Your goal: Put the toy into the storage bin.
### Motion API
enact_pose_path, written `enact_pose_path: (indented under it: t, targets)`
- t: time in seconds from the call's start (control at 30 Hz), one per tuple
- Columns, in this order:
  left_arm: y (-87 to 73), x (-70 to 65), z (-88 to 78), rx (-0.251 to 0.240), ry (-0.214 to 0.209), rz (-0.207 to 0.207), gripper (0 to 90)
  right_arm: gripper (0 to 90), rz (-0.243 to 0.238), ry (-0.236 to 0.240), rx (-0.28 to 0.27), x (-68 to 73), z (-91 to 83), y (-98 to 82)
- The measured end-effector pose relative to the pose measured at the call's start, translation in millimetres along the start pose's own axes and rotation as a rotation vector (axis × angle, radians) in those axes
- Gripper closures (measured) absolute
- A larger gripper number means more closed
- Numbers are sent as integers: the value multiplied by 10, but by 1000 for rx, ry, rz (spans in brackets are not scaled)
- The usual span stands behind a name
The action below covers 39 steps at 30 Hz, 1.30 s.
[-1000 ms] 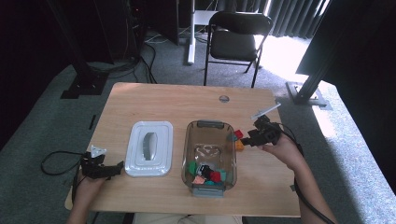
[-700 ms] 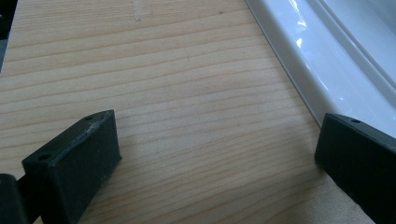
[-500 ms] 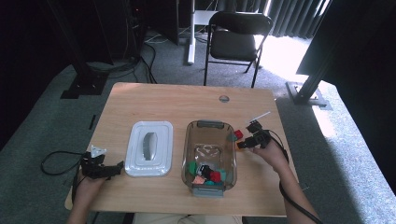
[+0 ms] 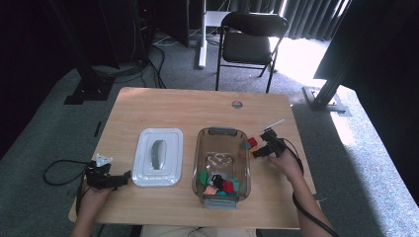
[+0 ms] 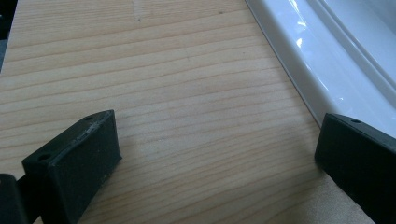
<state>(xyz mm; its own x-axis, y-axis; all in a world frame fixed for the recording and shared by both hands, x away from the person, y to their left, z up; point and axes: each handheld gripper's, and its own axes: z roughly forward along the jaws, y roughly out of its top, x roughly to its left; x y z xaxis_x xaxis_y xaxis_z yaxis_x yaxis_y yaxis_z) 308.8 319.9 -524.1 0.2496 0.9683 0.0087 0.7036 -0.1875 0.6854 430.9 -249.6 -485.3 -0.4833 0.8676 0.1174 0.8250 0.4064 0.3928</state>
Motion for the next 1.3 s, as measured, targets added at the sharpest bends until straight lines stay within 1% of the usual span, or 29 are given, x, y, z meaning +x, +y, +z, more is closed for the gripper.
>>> enact_pose_path:
  t: [0.07, 0.17, 0.23, 0.33, 0.5, 0.57, 0.6, 0.63, 0.7, 0.77, 0.83, 0.93, 1.13, 1.3]
  targets:
    - [0, 0, 0, 0, 0, 0, 5, 460, 17, -2, -7, -47, -28, -13]
    - [0, 0, 0, 0, 0, 0, 5, 459, 27, 3, -23, -88, -72, -16]
    - [0, 0, 0, 0, 0, 0, 5, 447, 5, 8, -26, -90, -84, 0]
    - [0, 0, 0, 0, 0, 0, 5, 447, -6, 21, -13, -85, -58, 35]
    - [0, 0, 0, 0, 0, 0, 5, 448, -44, 12, 21, -54, 32, 87]
    - [0, 0, 0, 0, 0, 0, 5, 491, -52, 7, 32, -51, 61, 105]
    - [0, 0, 0, 0, 0, 0, 5, 494, -54, 7, 33, -52, 71, 112]
    - [0, 0, 0, 0, 0, 0, 5, 518, -57, 11, 38, -50, 80, 118]
    - [0, 0, 0, 0, 0, 0, 5, 562, -64, 7, 39, -46, 83, 127]
    - [0, 0, 0, 0, 0, 0, 5, 581, -76, 6, 43, -42, 75, 133]
    - [0, 0, 0, 0, 0, 0, 5, 585, -91, 6, 55, -24, 43, 136]
    - [0, 0, 0, 0, 0, 0, 5, 586, -106, 8, 56, 9, -38, 125]
    - [0, 0, 0, 0, 0, 0, 5, 586, -138, 25, 35, 81, -251, 79]
    - [0, 0, 0, 0, 0, 0, 5, 587, -167, 27, 11, 144, -455, 54]
